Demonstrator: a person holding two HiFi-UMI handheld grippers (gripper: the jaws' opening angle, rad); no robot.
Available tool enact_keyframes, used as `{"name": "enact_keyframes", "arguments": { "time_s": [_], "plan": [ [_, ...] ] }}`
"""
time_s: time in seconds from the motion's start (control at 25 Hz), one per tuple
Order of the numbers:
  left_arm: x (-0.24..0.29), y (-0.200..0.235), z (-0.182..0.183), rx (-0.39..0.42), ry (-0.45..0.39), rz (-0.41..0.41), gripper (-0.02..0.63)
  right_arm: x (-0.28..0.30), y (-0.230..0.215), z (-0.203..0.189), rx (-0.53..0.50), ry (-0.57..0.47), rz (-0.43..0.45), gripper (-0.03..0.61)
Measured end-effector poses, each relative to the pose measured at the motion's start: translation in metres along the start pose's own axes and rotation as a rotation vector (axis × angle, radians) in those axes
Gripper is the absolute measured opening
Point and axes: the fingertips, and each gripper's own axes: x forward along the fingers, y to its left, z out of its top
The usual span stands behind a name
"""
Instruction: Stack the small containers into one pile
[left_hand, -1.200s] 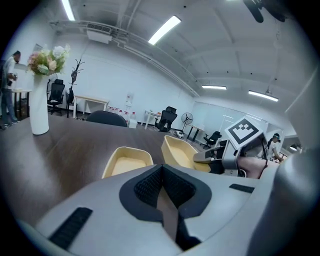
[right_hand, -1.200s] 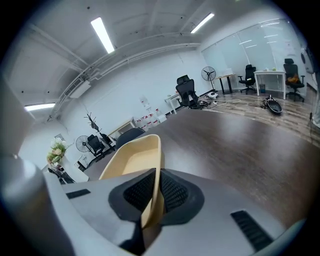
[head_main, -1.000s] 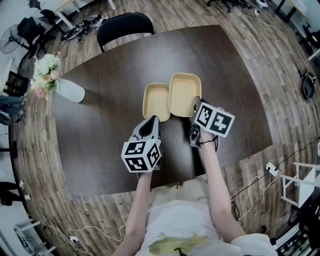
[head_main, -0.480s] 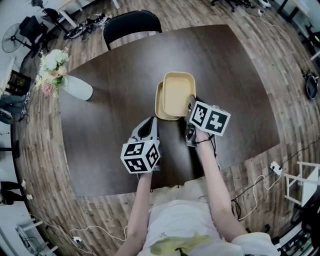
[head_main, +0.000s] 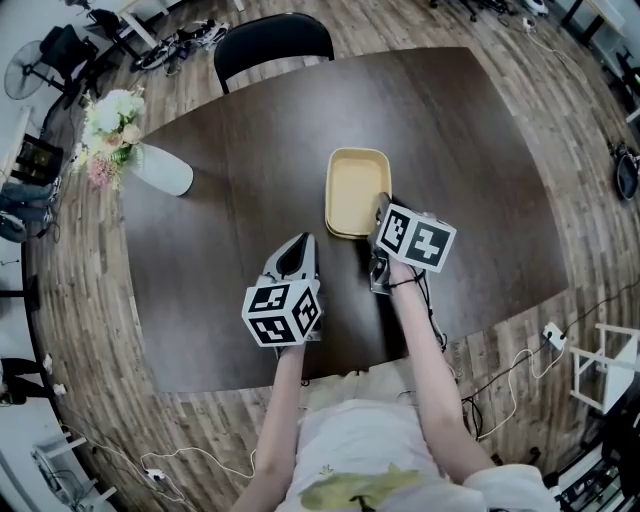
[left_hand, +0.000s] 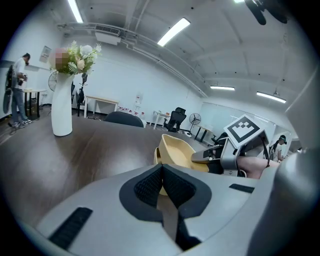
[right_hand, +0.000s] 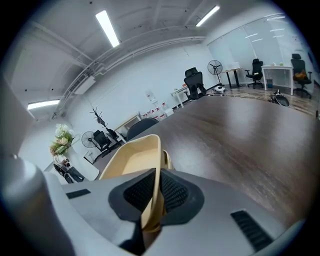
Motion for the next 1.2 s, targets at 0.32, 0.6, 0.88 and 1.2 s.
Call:
{"name": "enact_keyframes", "arguments": {
  "time_s": [0.32, 0.6, 0.88, 1.2],
  "plan": [
    [0.000, 0.011, -0.002, -0.010, 0.007, 0.001, 0.025, 0.008, 0.001, -0.011, -0.013, 0.009, -0.041, 0.040],
    [0.000, 0.014, -0.003, -0.014, 0.011, 0.004, 0.025, 0.011, -0.001, -0.014, -0.040, 0.010, -0.053, 0.040],
    [0.000, 0.016, -0.004, -0.014, 0.013, -0.003, 0.025, 0.013, 0.005, -0.015, -0.078, 0.009, -0.032, 0.041],
    [-0.002, 0.010, -0.005, -0.008, 0.019, -0.023, 0.025, 0.011, 0.016, -0.016, -0.200, -0.013, 0.003, 0.140]
  ]
}}
